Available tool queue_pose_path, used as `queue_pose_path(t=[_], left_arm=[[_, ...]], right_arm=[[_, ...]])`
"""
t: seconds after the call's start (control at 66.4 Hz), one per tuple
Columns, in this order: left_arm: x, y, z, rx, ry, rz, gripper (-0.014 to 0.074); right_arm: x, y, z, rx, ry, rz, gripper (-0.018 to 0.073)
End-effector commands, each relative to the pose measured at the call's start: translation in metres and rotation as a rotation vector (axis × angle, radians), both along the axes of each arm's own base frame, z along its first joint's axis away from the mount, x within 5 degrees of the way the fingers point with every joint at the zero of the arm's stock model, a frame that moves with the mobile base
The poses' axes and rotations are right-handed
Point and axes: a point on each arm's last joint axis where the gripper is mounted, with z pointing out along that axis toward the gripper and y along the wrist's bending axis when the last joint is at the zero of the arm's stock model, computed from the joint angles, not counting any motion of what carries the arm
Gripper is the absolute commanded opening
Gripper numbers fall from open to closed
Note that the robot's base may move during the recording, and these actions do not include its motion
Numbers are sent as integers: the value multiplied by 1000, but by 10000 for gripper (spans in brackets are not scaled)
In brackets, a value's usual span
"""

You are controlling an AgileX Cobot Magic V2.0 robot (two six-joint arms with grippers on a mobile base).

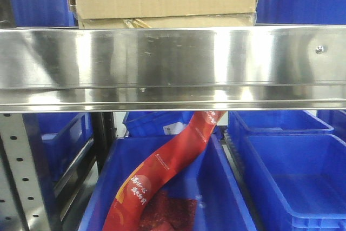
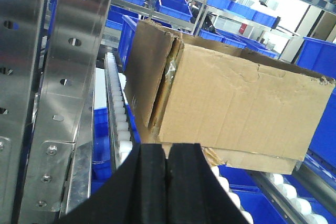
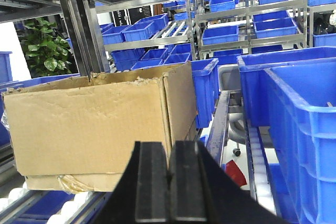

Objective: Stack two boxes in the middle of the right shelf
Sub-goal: 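Open both grippers and pull them back from the boxes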

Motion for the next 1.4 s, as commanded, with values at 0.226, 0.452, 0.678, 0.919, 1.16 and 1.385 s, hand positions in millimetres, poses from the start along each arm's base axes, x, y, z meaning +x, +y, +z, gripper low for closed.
queue_pose_path(t=[0.226, 0.452, 0.678, 0.919, 1.16, 1.385], left_arm=[[-1, 0, 3, -10, -29, -4, -111], [-1, 0, 3, -10, -29, -4, -111], [-1, 0, 3, -10, -29, -4, -111], [-1, 0, 3, -11, -31, -4, -111], [-1, 0, 3, -11, -31, -4, -111], [-1, 0, 3, -11, -31, -4, -111]], right_arm=[[-20, -13, -32, -250, -67, -148, -162], [-36, -16, -103, -242, -30, -198, -162], [-44, -16, -144, -242, -28, -197, -162], [-43, -16, -151, -243, -19, -196, -162], [-43, -16, -150, -242, -28, -197, -162], [-43, -16, -150, -242, -28, -197, -162]])
